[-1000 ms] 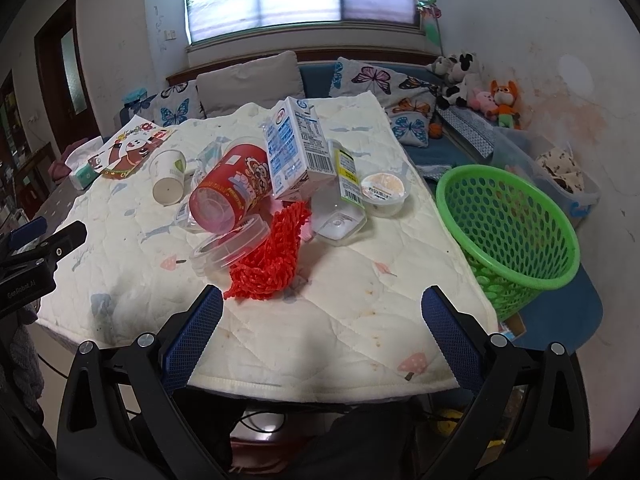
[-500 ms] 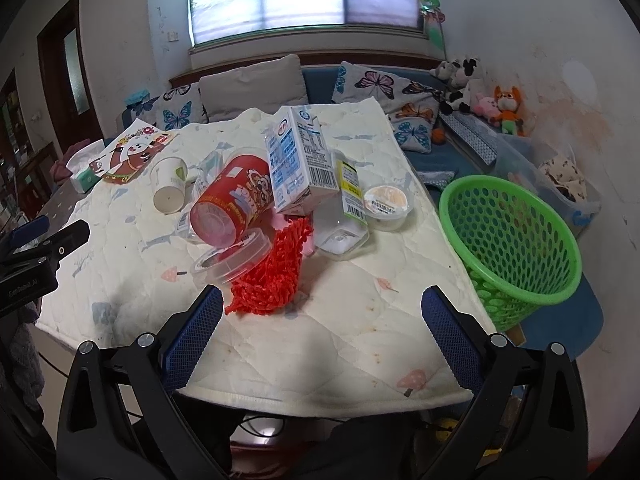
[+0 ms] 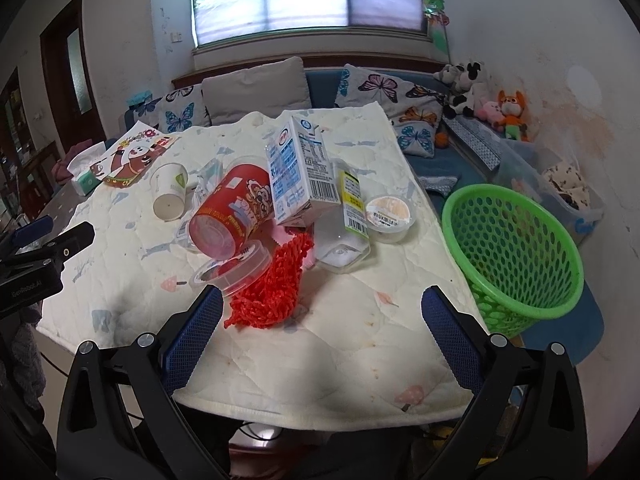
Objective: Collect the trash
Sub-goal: 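Grasp the red mesh net with the right tool while the left tool grasps the red paper cup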
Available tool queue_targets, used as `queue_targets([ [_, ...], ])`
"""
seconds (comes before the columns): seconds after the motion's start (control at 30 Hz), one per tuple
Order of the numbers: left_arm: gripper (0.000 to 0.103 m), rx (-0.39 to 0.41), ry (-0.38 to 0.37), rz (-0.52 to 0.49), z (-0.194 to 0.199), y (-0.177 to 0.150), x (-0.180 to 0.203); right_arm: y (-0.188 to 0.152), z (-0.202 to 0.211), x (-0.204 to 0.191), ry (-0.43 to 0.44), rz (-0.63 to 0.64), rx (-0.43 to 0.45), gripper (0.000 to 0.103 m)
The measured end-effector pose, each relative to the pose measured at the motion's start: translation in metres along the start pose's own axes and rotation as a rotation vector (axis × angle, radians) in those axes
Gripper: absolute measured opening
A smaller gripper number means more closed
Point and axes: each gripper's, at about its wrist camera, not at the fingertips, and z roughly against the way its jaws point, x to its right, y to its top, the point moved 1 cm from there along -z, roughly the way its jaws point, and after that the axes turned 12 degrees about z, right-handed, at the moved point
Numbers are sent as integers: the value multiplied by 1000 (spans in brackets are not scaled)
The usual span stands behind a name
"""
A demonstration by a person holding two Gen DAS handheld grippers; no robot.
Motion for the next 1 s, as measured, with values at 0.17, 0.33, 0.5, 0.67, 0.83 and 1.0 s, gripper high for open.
queue_targets([
  [0.17,97,-10,1,6,-4,8,5,4,-5,2,5,15,3,99],
  [0.33,97,-17,0,3,-16,19,10,8,-10,6,22,23,6,99],
  [0.5,97,-29,-4,3,-26,24,12,11,-16,5,49,34,7,99],
  [0.67,97,-35,1,2,-34,29,13,8,-28,1,92,59,-9,99],
  [0.83,97,-42,8,7,-43,36,11,1,-39,-9,151,86,-26,98],
  [1.0,97,-59,5,3,-52,40,12,-9,-59,-24,203,122,-66,93],
])
